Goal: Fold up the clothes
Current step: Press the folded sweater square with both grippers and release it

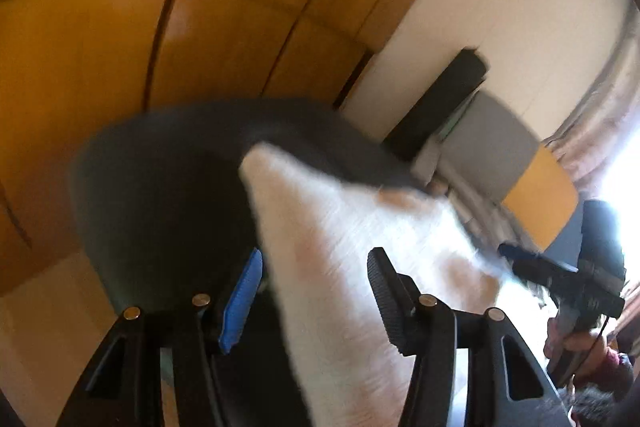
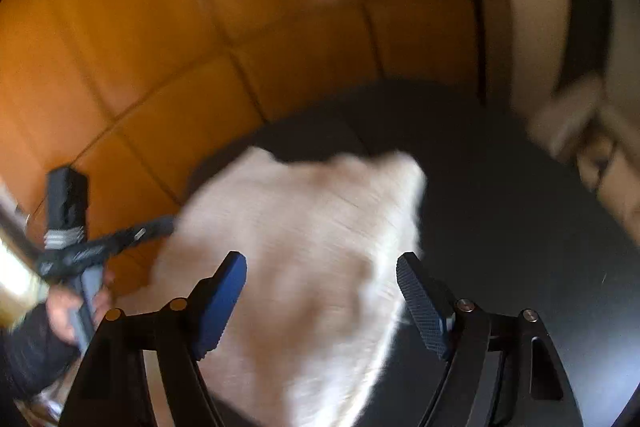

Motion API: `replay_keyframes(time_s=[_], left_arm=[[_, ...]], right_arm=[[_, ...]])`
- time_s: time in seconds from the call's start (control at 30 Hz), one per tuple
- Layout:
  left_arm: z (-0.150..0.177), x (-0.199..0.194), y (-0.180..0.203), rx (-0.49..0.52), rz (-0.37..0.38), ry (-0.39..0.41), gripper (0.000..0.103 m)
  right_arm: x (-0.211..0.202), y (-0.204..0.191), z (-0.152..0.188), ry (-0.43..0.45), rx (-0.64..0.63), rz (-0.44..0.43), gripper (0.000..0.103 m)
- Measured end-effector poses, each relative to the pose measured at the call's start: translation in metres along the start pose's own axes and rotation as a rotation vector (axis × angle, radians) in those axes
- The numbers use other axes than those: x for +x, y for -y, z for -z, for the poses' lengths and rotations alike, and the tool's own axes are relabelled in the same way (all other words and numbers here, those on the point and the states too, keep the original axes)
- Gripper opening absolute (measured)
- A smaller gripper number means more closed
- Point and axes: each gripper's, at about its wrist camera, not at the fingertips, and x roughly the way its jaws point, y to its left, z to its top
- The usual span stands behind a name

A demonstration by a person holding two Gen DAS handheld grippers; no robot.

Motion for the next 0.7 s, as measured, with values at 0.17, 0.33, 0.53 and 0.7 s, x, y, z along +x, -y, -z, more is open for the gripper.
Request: replay_keyframes(time_s=[0.17, 0.33, 0.53, 0.7], left_arm=[[-0.012, 0.011, 0.015, 0.096, 0.041, -0.029, 0.055], [0.039, 0.048, 0.039, 0.252, -0.080, -0.123, 0.051], [0.046, 0.047, 0.050, 0.208, -0.128, -0.084, 0.052], [0.030, 0.025, 0.073, 0.192, -0.204, -0.036, 0.058]], right_arm=[[-0.006, -0.033, 0.022, -0.055, -0.125, -0.040, 0.076], [0.042, -0.005, 0.079, -0.179, -0.043, 0.014, 0.071], [0.042, -0.003, 0.090, -0.075, -0.019, 0.040, 0.071], [0.011, -0.015, 0.085, -0.036, 0.026, 0.113, 0.070]])
